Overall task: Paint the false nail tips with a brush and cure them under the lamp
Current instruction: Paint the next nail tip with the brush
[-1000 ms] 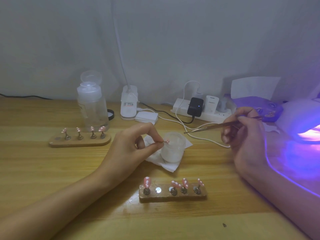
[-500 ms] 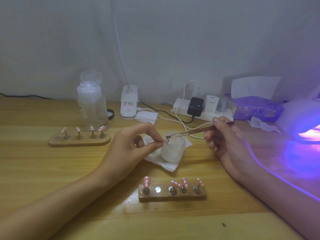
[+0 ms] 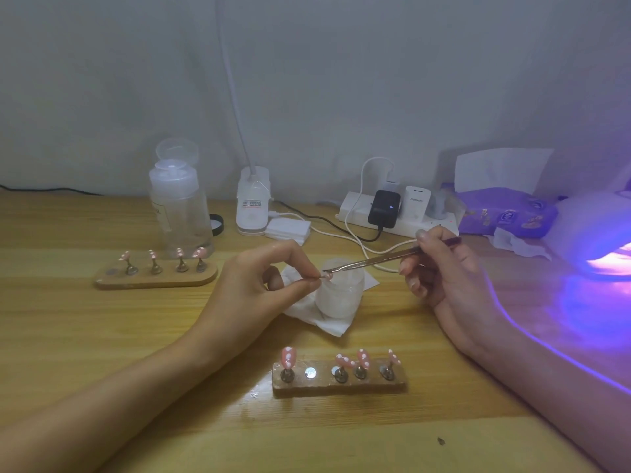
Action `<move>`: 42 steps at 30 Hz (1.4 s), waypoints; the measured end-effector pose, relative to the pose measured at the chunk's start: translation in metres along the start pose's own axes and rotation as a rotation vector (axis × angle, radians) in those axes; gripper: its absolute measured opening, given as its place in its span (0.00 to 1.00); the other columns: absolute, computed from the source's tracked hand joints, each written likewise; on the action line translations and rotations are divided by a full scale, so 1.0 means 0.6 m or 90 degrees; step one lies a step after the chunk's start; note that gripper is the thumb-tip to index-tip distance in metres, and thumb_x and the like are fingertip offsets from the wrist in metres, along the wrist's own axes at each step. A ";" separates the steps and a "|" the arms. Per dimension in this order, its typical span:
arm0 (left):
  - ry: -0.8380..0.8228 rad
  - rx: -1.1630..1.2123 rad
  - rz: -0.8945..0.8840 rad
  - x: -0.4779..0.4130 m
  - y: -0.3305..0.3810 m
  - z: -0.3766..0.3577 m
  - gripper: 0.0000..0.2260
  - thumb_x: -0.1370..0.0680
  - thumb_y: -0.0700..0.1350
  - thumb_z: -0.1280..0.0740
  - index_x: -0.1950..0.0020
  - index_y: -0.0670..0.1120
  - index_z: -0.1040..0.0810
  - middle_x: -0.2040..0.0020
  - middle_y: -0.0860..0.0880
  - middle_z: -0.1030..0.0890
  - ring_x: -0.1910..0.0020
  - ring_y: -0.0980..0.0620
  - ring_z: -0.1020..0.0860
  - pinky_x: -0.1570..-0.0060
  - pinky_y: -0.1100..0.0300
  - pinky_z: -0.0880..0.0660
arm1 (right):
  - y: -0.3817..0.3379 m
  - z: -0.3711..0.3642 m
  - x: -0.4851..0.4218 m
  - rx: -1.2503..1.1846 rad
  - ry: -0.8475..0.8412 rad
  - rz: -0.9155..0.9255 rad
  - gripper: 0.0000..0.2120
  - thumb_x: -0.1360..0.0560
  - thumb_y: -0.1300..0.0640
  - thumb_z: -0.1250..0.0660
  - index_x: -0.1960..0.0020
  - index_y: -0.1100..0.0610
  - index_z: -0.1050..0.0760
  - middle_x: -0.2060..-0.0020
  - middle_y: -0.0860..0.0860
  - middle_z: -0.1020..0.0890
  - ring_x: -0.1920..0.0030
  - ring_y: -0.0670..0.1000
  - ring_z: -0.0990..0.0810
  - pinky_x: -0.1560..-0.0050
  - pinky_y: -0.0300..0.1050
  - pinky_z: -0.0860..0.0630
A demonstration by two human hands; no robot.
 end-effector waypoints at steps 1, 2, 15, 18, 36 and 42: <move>-0.001 0.002 0.001 0.000 0.000 -0.001 0.05 0.27 0.40 0.25 0.59 0.49 0.18 0.67 0.63 0.22 0.75 0.59 0.35 0.70 0.74 0.37 | 0.000 0.004 0.000 -0.002 0.016 -0.003 0.13 0.23 0.54 0.36 0.67 0.49 0.27 0.73 0.52 0.21 0.75 0.46 0.27 0.75 0.34 0.32; -0.002 0.004 0.003 0.000 -0.001 -0.001 0.05 0.27 0.40 0.25 0.59 0.49 0.18 0.66 0.62 0.21 0.74 0.59 0.35 0.70 0.73 0.37 | 0.000 0.007 0.000 -0.005 0.027 -0.003 0.13 0.22 0.55 0.36 0.65 0.50 0.29 0.73 0.52 0.21 0.75 0.46 0.27 0.75 0.34 0.32; -0.012 0.002 0.012 0.001 -0.003 -0.002 0.03 0.26 0.44 0.26 0.58 0.50 0.18 0.57 0.58 0.17 0.73 0.58 0.28 0.70 0.71 0.33 | -0.004 0.006 -0.002 -0.002 -0.004 0.042 0.10 0.26 0.51 0.35 0.67 0.48 0.27 0.72 0.53 0.20 0.75 0.47 0.28 0.75 0.35 0.32; -0.011 0.001 0.013 0.001 -0.003 -0.002 0.04 0.26 0.44 0.26 0.58 0.50 0.19 0.57 0.57 0.17 0.73 0.59 0.30 0.70 0.71 0.34 | -0.003 0.002 -0.001 0.020 -0.004 0.037 0.12 0.25 0.51 0.35 0.67 0.48 0.27 0.73 0.53 0.21 0.74 0.48 0.27 0.76 0.35 0.32; -0.010 -0.003 0.014 0.000 -0.006 -0.002 0.05 0.26 0.43 0.25 0.58 0.50 0.19 0.57 0.57 0.17 0.73 0.59 0.29 0.70 0.70 0.33 | -0.002 0.011 0.001 0.019 0.025 0.052 0.14 0.20 0.55 0.38 0.65 0.50 0.29 0.73 0.51 0.22 0.74 0.48 0.30 0.77 0.35 0.35; -0.011 -0.008 0.014 0.000 -0.006 -0.002 0.04 0.26 0.43 0.25 0.58 0.50 0.19 0.58 0.58 0.18 0.73 0.59 0.29 0.70 0.71 0.33 | -0.002 0.008 0.002 0.032 -0.011 0.080 0.11 0.22 0.51 0.35 0.64 0.49 0.28 0.71 0.55 0.21 0.78 0.47 0.32 0.77 0.35 0.36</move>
Point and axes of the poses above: each hand's wrist, its own x-axis away from the middle knuckle, its own z-axis out of the back of the hand, y = z × x, the point moved 4 cm from there along -x, towards the middle knuckle
